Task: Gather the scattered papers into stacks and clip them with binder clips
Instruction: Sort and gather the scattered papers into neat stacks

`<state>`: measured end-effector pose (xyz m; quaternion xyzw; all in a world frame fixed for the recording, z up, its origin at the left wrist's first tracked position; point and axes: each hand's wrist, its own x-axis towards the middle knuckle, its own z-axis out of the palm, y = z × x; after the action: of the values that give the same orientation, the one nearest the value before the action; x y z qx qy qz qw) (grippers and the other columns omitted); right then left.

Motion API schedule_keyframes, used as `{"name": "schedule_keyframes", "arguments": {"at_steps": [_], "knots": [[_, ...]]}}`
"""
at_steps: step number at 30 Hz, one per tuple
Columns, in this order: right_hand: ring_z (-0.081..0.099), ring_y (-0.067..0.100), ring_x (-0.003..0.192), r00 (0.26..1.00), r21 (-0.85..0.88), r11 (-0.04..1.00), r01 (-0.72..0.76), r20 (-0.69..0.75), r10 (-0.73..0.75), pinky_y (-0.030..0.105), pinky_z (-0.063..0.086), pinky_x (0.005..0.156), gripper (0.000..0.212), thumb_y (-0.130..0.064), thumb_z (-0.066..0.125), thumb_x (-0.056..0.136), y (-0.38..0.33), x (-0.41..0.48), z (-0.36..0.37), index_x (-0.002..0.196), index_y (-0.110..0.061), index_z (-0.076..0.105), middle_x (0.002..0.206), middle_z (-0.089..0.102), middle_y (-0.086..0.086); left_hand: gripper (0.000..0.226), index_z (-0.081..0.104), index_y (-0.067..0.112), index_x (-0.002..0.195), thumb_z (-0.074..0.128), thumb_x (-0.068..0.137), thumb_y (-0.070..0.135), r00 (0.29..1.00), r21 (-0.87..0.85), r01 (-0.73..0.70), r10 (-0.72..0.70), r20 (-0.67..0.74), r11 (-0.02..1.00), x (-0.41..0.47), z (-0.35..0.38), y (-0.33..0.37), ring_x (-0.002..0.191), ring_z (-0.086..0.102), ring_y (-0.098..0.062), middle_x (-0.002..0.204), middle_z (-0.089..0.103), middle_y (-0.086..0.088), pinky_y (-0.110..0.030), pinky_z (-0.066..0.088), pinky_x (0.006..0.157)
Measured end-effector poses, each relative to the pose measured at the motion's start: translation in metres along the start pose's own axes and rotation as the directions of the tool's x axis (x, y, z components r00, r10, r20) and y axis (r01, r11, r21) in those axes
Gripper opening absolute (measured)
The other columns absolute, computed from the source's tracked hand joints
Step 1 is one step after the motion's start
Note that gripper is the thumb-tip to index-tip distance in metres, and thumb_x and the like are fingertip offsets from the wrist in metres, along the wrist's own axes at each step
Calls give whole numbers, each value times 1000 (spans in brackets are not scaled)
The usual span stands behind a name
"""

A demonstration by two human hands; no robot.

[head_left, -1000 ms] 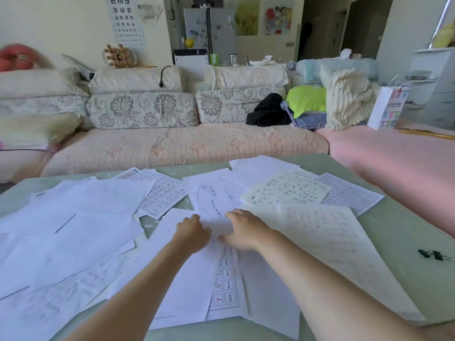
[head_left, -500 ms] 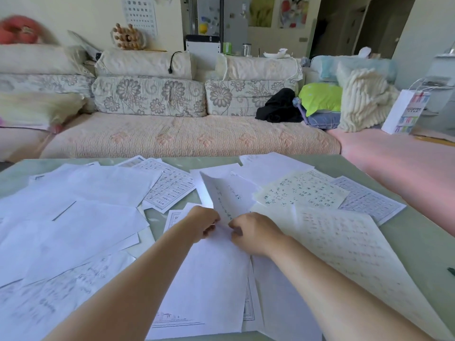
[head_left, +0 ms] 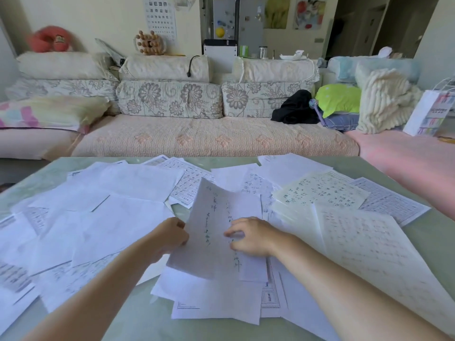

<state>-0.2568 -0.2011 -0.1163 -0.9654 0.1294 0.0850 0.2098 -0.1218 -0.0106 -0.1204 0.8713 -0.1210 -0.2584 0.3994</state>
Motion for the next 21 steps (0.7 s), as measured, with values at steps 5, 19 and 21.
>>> {"name": "schedule_keyframes", "arguments": {"at_steps": [5,19,21], "knots": [[27,27,143,912,261,941,-216,-292,290,36,31,114,73,-37,63,87,-11,12,-2,151,-20,31,155,30,7,42,59,15,111,44,81,-10,993,-164,-89,74,-96,983,-6,-20,-11,77,64,-23,94,69,-8,-25,47,60],[57,30,96,661,608,614,-504,-185,727,28,47,63,52,-7,58,87,31,-5,-11,135,0,37,117,56,12,42,51,18,132,51,91,23,968,461,-199,246,-44,865,-3,8,-7,125,43,-29,132,52,-9,-31,38,96],[53,28,91,673,521,645,-559,-169,720,25,36,53,58,-9,55,89,36,-8,-5,141,-2,30,119,53,12,44,44,9,131,53,91,25,973,557,-160,224,-48,815,-9,19,3,123,40,-33,131,49,-14,-32,35,93]]}}
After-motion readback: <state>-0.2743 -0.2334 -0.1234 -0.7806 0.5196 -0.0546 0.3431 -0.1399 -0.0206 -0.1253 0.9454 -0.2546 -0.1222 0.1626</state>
